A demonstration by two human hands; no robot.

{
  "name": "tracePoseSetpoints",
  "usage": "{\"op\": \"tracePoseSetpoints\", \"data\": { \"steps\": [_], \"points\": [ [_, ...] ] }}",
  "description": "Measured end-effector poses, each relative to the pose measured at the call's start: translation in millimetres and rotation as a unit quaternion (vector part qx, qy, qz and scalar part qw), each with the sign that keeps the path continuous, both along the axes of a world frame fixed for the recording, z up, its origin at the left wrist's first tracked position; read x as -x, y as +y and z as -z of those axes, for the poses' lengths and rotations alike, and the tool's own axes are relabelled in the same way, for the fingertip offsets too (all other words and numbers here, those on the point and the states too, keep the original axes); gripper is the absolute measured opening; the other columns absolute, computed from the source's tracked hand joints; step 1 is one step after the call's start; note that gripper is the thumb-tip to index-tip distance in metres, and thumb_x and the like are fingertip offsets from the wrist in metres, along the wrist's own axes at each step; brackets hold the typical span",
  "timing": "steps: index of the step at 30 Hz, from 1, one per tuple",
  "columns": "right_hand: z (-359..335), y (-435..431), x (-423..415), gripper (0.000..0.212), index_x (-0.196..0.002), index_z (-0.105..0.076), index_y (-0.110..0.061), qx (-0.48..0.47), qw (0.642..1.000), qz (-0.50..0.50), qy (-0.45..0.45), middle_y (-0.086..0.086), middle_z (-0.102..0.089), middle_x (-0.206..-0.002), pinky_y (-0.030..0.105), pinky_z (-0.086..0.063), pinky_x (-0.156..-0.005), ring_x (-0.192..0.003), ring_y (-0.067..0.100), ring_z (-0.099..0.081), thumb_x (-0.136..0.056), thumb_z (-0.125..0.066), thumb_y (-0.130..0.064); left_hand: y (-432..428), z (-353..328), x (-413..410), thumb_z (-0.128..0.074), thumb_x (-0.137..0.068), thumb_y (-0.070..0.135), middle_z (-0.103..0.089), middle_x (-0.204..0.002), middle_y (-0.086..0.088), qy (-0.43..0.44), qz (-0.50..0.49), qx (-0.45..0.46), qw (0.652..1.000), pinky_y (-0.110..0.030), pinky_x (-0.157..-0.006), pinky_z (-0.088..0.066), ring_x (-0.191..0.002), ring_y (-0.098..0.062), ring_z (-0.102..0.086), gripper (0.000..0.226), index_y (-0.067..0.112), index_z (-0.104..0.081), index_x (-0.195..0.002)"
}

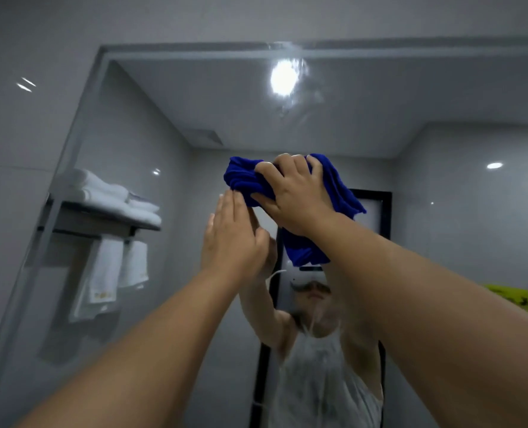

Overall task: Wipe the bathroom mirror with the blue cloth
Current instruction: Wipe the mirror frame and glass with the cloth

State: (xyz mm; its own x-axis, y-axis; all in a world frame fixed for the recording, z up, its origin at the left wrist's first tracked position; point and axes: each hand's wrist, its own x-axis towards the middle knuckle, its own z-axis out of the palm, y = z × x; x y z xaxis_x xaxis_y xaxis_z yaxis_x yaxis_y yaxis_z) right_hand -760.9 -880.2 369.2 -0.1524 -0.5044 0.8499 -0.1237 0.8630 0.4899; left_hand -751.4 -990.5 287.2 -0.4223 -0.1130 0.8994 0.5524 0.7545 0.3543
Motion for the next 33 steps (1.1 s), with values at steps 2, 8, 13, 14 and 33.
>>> {"op": "tracePoseSetpoints", "data": {
  "steps": [2,8,13,14,33],
  "points": [
    [-19.7,1.5,-0.4,0.037,-0.123,-0.050,-0.024,0.005,1.000,-0.008,0.011,0.007,-0.049,-0.118,0.049,-0.018,-0.106,-0.111,0.028,-0.044,-0.092,-0.047,-0.045,1.8,-18.8,2.1,-0.038,-0.092,0.022,0.000,-0.158,-0.006,0.009,0.001,0.001,1.000,-0.035,-0.117,-0.002,-0.145,-0.018,0.002,0.069,0.010,0.000,-0.148],
    [-79.6,-9.4,2.9,0.037,-0.127,-0.048,-0.025,0.049,0.998,-0.013,0.039,0.007,-0.044,-0.126,0.050,-0.014,-0.108,-0.118,0.026,-0.039,-0.095,-0.043,-0.042,-4.1,-79.4,17.7,-0.037,-0.092,0.024,0.001,-0.158,-0.004,0.062,0.009,0.017,0.998,-0.035,-0.117,-0.002,-0.145,-0.016,0.003,0.069,0.011,0.000,-0.148],
    [-119.9,-24.1,10.3,0.043,-0.138,-0.036,-0.030,0.102,0.993,0.014,0.049,0.005,-0.039,-0.137,0.054,-0.012,-0.111,-0.128,0.027,-0.031,-0.096,-0.038,-0.041,0.1,-112.1,25.4,-0.037,-0.092,0.027,-0.001,-0.158,-0.005,0.110,0.035,0.059,0.992,-0.034,-0.116,-0.001,-0.145,-0.016,0.002,0.068,0.010,-0.003,-0.149],
    [-128.1,-24.3,9.7,0.046,-0.141,-0.032,-0.031,0.107,0.993,0.021,0.044,0.005,-0.037,-0.141,0.054,-0.010,-0.112,-0.131,0.028,-0.029,-0.097,-0.037,-0.042,0.8,-118.3,26.4,-0.036,-0.092,0.027,-0.002,-0.158,-0.006,0.121,0.038,0.070,0.989,-0.034,-0.116,-0.001,-0.145,-0.016,0.001,0.068,0.010,-0.004,-0.149],
    [-187.2,98.5,-35.9,0.044,-0.136,-0.036,-0.019,0.438,0.887,0.076,0.123,0.012,-0.023,-0.142,0.067,-0.014,-0.106,-0.131,0.033,-0.020,-0.093,-0.037,-0.031,33.7,-175.2,22.9,-0.037,-0.094,0.027,-0.017,-0.156,-0.003,0.171,0.059,0.163,0.970,-0.033,-0.114,-0.012,-0.143,-0.017,-0.012,0.055,0.009,-0.024,-0.144]
  ]
}}
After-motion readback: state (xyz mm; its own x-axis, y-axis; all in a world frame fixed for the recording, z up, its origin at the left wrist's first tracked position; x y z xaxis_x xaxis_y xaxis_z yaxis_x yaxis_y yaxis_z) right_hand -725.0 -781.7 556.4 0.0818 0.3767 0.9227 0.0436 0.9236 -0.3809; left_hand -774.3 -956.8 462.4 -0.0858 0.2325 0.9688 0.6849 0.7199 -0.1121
